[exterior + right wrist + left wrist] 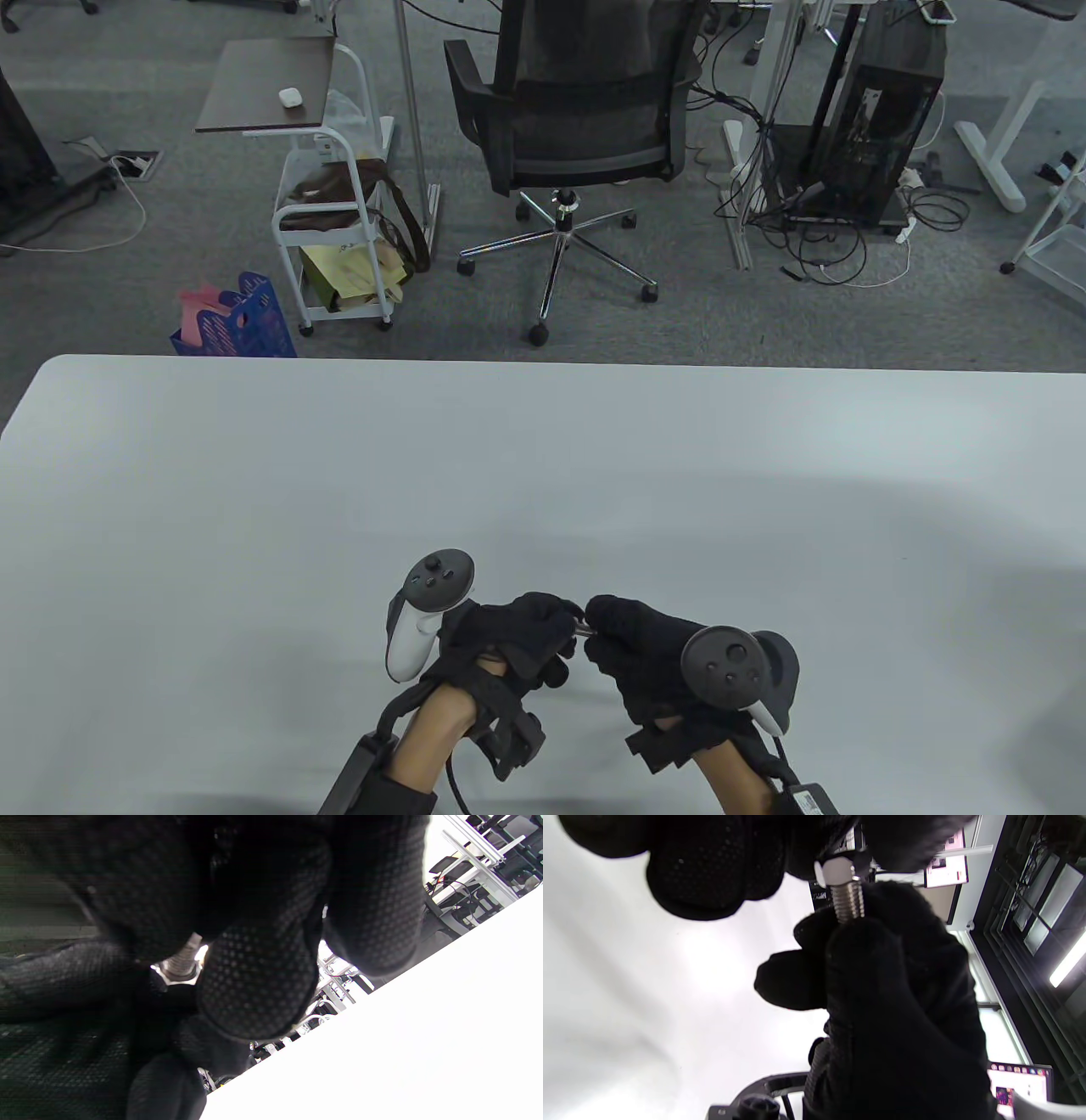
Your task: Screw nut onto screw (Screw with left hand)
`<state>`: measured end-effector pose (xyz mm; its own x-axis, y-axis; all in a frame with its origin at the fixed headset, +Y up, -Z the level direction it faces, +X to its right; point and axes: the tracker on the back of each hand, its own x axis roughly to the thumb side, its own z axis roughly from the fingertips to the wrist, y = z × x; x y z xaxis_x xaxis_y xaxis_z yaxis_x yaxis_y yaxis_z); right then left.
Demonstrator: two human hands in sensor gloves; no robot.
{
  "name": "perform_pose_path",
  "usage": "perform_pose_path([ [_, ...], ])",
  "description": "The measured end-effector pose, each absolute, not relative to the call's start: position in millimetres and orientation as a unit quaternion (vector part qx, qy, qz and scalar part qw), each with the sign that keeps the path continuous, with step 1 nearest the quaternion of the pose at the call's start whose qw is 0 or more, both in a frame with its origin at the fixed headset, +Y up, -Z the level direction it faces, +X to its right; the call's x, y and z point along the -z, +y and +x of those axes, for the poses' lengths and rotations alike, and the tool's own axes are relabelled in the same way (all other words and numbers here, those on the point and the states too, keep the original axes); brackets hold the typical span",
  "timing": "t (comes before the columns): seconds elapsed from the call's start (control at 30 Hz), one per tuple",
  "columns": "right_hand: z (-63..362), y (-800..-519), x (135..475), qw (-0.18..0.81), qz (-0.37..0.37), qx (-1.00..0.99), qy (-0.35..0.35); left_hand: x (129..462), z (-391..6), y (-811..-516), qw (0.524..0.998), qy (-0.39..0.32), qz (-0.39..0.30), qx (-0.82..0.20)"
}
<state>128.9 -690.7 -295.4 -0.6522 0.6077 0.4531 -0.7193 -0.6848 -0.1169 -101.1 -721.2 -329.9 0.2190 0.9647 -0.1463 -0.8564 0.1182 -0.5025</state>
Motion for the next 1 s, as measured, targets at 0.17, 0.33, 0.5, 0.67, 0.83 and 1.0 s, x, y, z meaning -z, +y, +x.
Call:
perform_pose_path([
  [0.17,128.2,-691.2,295.1,0.356,0.193,-0.902,-0.147,330.4,-101.4,-720.6,0.752,-0.098,-0.241,-0.606],
  [0.33,129.3,-690.4,295.3,0.36,0.191,-0.901,-0.145,330.4,-98.4,-719.0,0.747,-0.122,-0.257,-0.602],
  [0.5,129.0,-690.4,294.9,0.355,0.19,-0.904,-0.147,329.0,-100.6,-721.9,0.762,-0.094,-0.234,-0.597],
  [0.67,129.2,-690.3,294.9,0.353,0.192,-0.904,-0.147,329.2,-96.7,-718.5,0.758,-0.118,-0.253,-0.59],
  [0.83,129.4,-690.2,294.9,0.356,0.191,-0.903,-0.148,328.4,-100.0,-723.7,0.76,-0.091,-0.235,-0.599],
  [1.0,128.1,-689.8,294.3,0.347,0.196,-0.905,-0.149,329.4,-98.0,-720.7,0.759,-0.106,-0.243,-0.595],
])
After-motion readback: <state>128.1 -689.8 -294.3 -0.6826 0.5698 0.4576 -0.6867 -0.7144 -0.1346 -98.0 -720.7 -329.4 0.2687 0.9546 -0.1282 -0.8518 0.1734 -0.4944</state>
